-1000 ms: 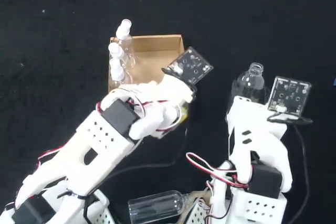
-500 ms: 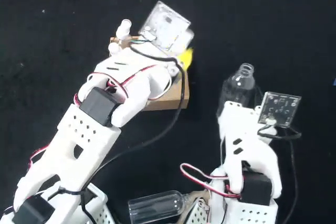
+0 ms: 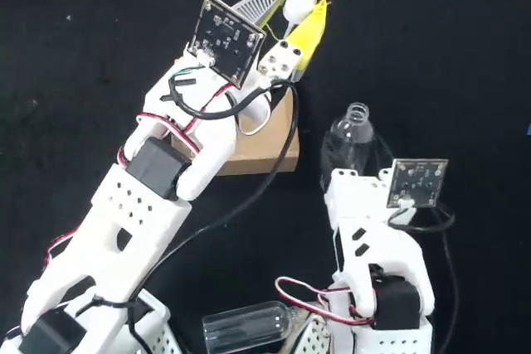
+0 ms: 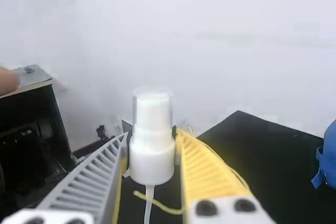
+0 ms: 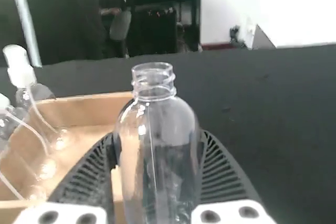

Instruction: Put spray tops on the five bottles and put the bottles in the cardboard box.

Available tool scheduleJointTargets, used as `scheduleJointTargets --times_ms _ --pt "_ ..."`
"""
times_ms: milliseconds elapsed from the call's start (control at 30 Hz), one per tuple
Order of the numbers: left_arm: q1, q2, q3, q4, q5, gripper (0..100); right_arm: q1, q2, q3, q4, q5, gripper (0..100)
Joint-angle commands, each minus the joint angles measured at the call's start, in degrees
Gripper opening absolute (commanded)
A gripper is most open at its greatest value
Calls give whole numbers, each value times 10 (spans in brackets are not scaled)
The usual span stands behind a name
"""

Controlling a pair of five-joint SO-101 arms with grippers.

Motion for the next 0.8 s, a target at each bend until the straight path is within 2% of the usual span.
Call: scheduleJointTargets --times_ms 0,167,300,467,700,767 --pt "-4 -22 0 -16 4 30 -30 -13 14 -51 -1 11" --pt "-1 -23 -13 -15 5 30 -51 -13 34 -75 -2 11" --pt "45 -23 -13 -15 5 30 -66 -13 42 -78 -1 11" --pt "85 -23 -13 -15 5 30 -72 -13 84 -134 -1 11" --pt "89 -23 -14 -18 4 30 -72 -13 97 -148 -1 11" --pt "87 -23 -9 -55 2 30 -72 -13 97 -147 -1 11"
